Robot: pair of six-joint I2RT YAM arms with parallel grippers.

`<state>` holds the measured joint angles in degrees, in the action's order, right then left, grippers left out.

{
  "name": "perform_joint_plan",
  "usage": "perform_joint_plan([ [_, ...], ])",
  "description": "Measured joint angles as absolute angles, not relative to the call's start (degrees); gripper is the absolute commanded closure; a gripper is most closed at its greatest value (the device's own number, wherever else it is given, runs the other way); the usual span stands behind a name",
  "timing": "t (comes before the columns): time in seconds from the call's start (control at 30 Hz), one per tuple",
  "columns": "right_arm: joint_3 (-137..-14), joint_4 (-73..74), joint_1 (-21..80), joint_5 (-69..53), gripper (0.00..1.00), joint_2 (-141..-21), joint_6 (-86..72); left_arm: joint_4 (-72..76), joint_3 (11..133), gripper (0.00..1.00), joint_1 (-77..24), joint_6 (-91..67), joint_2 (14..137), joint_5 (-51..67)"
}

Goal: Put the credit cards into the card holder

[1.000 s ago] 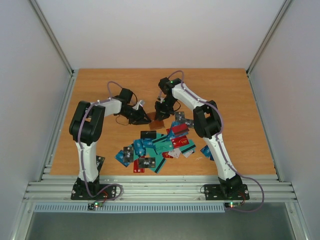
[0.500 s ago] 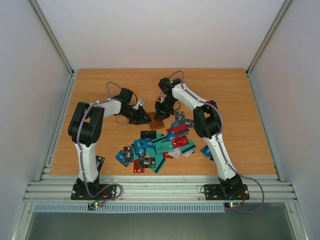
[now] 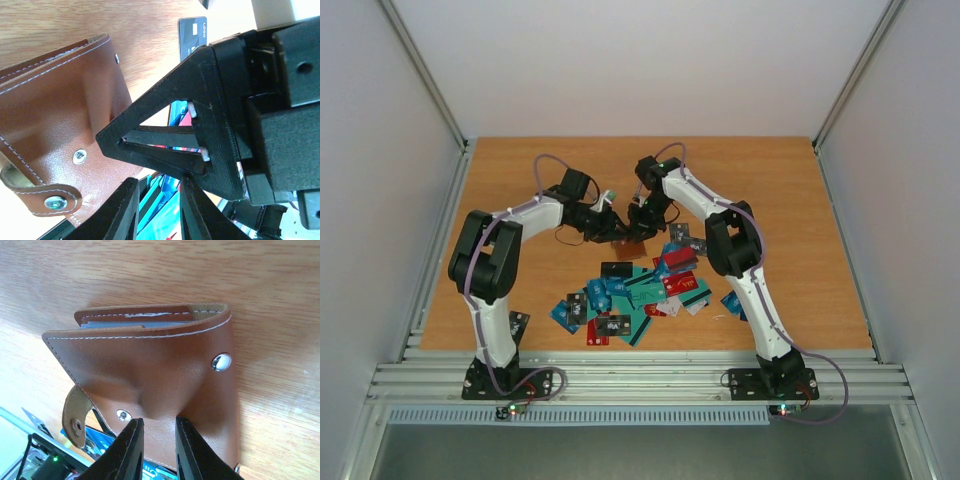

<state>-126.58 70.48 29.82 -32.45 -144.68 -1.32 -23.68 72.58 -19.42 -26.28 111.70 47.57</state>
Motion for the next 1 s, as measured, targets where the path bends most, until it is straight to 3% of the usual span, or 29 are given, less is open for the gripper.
perform_joint_plan([
  [0.47, -126.5, 70.4, 29.8, -32.2, 0.8, -144.6, -1.4, -26.2, 70.4, 0.81, -17.4, -21.5, 104.9, 40.5],
  [1.0, -126.5, 70.4, 29.8, -32.2, 0.8, -144.6, -1.3, -27.0, 69.0, 0.86, -17.1, -19.2, 110.1, 38.7],
])
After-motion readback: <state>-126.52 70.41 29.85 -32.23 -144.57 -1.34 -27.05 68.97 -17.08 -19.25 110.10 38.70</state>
